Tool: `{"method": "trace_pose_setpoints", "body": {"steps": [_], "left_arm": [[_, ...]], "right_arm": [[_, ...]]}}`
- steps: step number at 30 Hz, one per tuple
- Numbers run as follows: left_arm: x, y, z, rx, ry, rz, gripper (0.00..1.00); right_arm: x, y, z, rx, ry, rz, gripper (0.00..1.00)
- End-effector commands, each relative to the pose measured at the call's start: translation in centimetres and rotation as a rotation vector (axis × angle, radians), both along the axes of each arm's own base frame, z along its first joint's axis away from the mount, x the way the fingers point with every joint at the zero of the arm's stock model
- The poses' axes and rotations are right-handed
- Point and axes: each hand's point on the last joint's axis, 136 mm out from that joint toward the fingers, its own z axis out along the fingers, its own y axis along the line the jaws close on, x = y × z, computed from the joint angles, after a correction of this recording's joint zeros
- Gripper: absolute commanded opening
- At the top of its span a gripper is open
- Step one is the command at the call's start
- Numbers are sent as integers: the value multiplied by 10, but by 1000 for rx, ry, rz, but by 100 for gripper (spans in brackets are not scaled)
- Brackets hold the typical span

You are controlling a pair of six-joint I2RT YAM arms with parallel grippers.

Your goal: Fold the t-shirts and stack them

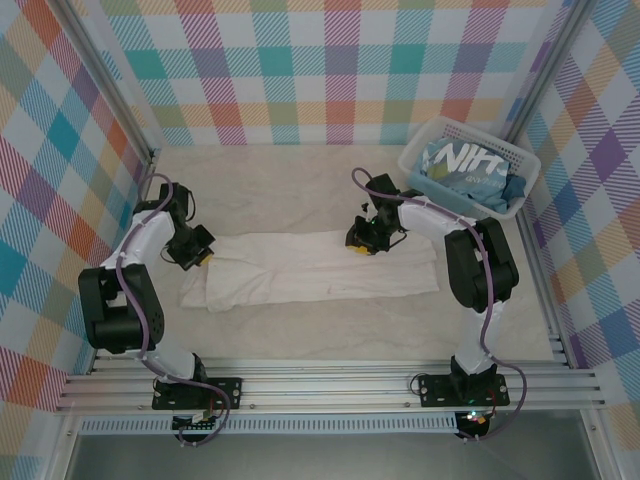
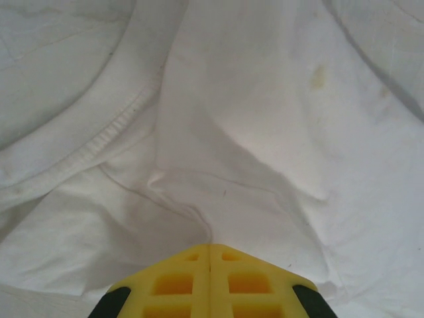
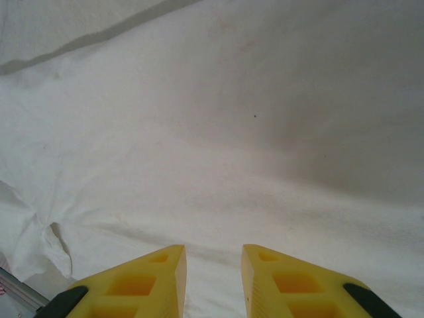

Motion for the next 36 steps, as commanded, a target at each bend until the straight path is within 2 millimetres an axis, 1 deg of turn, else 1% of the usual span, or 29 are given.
{"method": "trace_pose_setpoints", "body": {"steps": [1, 7, 18, 23, 32, 33, 34, 36], "left_arm": [[5, 3, 3, -29, 37, 21, 0], [22, 11, 5, -15, 56, 16, 0], [41, 22, -4, 27, 91, -9, 0], [45, 30, -12, 68, 118, -25, 0], [58, 42, -39, 124, 153, -70, 0], [59, 42, -41, 129, 159, -75, 1], [58, 45, -43, 143, 176, -80, 5], [57, 51, -39, 185, 180, -76, 19]], "right_arm": [[0, 5, 5, 13, -7, 12, 28], [-3, 4, 3, 10, -2, 10, 28], [-3, 4, 2, 11, -1, 9, 28], [-2, 4, 3, 10, -3, 12, 28], [-2, 3, 2, 1, -2, 13, 28], [-2, 2, 2, -2, -5, 13, 28], [-2, 1, 2, -9, -8, 9, 28], [-1, -2, 4, -19, -25, 3, 28]]}}
